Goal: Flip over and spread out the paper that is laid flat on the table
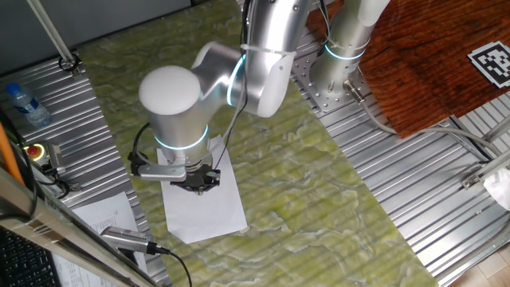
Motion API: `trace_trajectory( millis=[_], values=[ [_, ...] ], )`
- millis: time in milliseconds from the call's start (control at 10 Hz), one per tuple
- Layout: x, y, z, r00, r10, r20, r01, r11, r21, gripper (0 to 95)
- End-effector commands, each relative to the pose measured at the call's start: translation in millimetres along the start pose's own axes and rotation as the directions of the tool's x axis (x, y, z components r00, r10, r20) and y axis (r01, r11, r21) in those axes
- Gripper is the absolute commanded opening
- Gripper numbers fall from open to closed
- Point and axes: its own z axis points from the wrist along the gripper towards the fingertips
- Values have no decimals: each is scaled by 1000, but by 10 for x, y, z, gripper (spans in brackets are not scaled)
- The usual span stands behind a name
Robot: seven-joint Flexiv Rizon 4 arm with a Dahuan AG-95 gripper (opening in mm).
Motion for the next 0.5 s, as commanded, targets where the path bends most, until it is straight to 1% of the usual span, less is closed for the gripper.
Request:
trace_trajectory(
  millis=[100,200,300,400,500],
  values=[
    [-144,-109,-4,997,-75,32,76,997,-9,190],
    [-199,-153,1,996,-73,42,74,997,-9,190],
    [-258,-208,14,996,-72,45,72,997,-9,190],
    [-338,-257,-2,997,-73,33,73,997,-12,190],
    [-355,-269,-21,996,-84,22,84,996,-9,190]
  ],
)
